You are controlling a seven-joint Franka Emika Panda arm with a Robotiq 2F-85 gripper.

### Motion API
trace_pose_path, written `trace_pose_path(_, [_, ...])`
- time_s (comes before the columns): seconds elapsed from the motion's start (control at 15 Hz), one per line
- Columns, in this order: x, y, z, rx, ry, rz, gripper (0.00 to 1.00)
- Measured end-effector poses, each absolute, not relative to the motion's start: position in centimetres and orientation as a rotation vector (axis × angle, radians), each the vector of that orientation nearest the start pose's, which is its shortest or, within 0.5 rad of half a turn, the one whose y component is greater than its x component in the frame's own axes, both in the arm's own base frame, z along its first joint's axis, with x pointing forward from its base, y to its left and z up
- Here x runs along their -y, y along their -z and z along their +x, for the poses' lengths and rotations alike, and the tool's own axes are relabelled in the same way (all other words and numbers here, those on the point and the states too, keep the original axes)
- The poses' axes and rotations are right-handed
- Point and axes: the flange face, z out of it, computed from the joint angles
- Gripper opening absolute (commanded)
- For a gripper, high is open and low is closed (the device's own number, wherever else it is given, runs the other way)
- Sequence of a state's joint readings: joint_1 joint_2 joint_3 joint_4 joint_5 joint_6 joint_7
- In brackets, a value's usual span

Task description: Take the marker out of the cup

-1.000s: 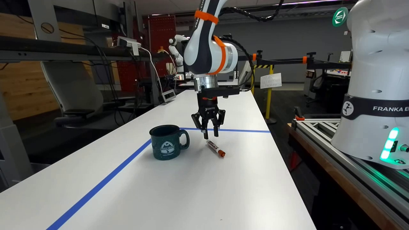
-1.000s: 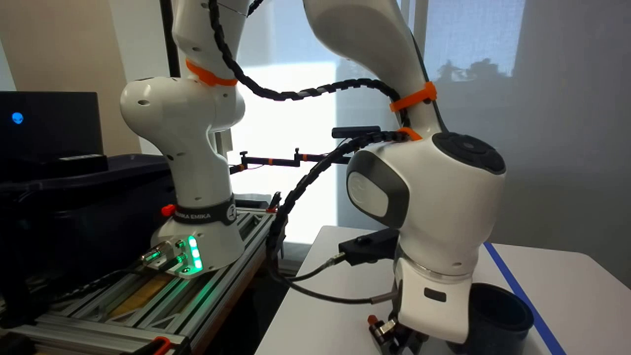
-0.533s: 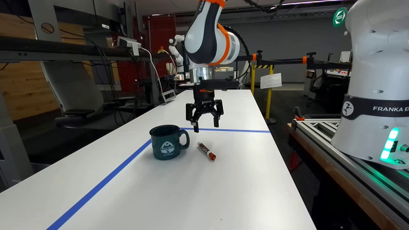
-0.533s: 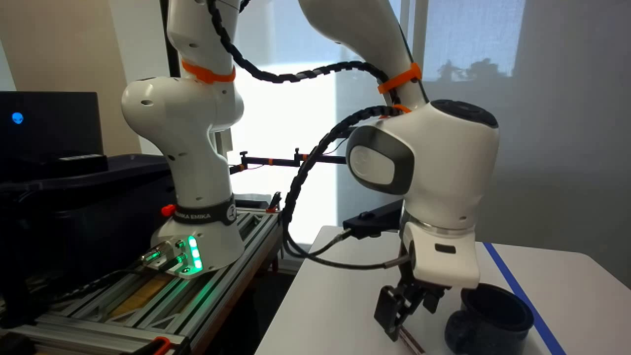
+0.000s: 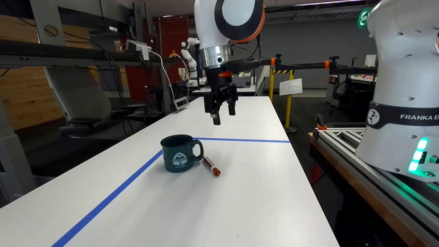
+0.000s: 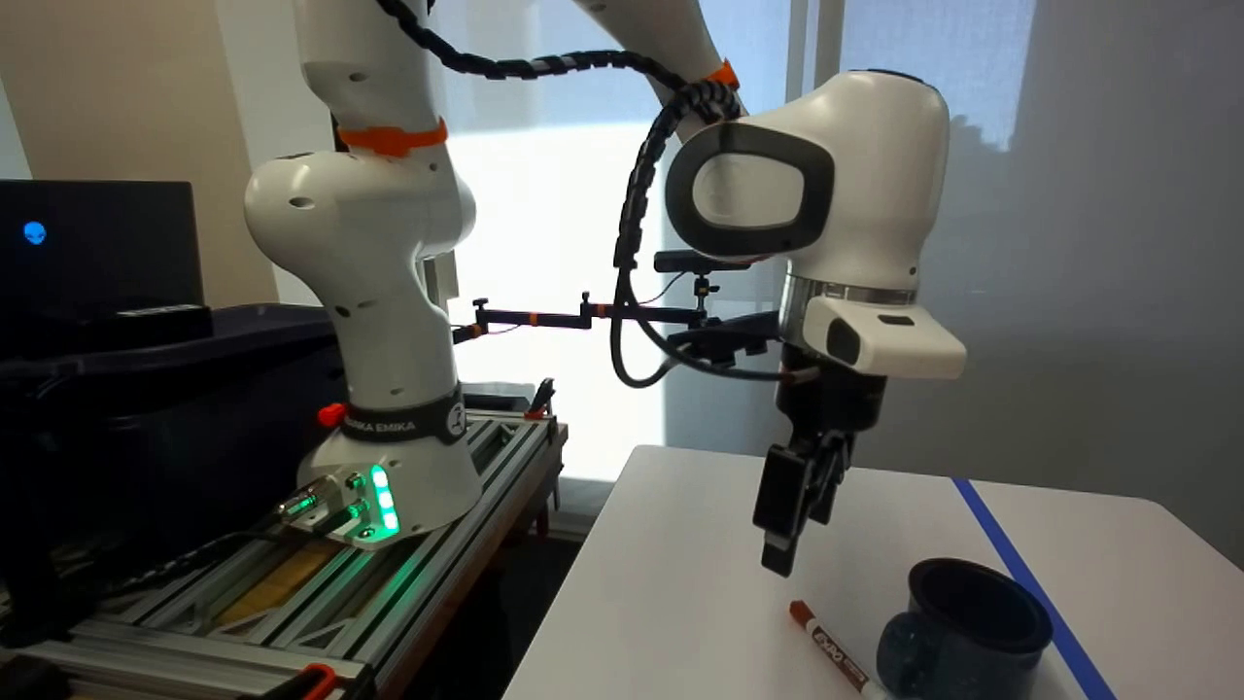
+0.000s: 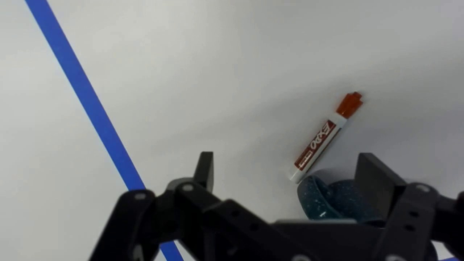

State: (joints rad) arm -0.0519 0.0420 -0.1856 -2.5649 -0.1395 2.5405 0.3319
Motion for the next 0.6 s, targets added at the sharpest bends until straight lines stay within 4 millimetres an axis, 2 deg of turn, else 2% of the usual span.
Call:
trace_pose_path(0.27, [8.6, -27.6, 43.3, -0.630, 0.009, -3.169, 1.00])
trace_pose_path(0.6, [7.7, -29.0, 42.6, -0.659, 0.016, -3.129, 1.00])
